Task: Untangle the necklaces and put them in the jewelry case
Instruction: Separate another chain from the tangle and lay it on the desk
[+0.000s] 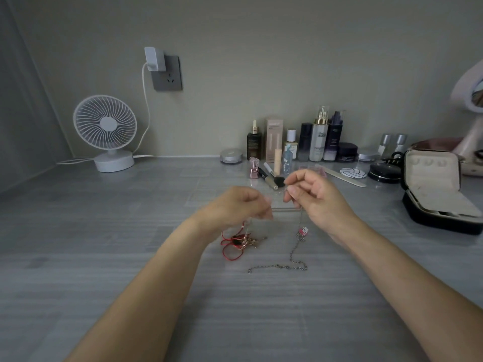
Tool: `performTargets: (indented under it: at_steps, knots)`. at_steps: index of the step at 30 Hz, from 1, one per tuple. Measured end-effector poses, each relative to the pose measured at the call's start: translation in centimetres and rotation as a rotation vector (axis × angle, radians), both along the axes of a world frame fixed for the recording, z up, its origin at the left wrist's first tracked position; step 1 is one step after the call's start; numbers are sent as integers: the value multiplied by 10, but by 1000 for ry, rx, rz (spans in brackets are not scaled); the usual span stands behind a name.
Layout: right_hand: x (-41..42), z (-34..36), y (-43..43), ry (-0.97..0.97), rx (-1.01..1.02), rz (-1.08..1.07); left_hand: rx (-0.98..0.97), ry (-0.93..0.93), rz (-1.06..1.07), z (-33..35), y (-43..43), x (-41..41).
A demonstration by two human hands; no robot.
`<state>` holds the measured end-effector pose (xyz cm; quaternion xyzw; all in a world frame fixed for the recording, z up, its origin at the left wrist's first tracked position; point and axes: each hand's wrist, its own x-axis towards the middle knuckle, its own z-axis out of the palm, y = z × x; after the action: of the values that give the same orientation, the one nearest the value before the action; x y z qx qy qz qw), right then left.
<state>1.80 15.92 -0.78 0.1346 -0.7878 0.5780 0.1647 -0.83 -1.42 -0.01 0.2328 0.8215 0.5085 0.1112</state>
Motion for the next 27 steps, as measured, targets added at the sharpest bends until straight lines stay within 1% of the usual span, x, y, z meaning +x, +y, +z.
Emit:
performTargets:
  at_steps: [2, 3, 7, 10, 17, 20, 22, 25, 27]
  knots:
    - [0, -1, 3, -3, 21, -18, 162, -88, 35, 4, -2, -1]
    - [1, -1, 3, -5, 28, -24, 209, -118, 46, 5, -3, -2]
    - [1, -1, 3, -14, 54, -44, 306, -178, 64, 7, -6, -4]
    - [1, -1, 2, -17, 71, -57, 364, -190, 63, 8, -8, -4]
    - [-2, -3, 11, -2, -36, -111, 319, -179, 145, 9, -14, -9]
    - [0, -1, 10, -9, -80, -110, 359, -166, 165, 8, -13, -10]
    - [2, 2, 9, -49, -50, -50, 389, -165, 155, 10, -13, -9]
    - [6, 4, 9, -169, 83, 78, 414, -192, 77, 14, -11, -4]
    - [6, 5, 12, -228, 164, 75, 382, -192, 20, 15, -9, 1]
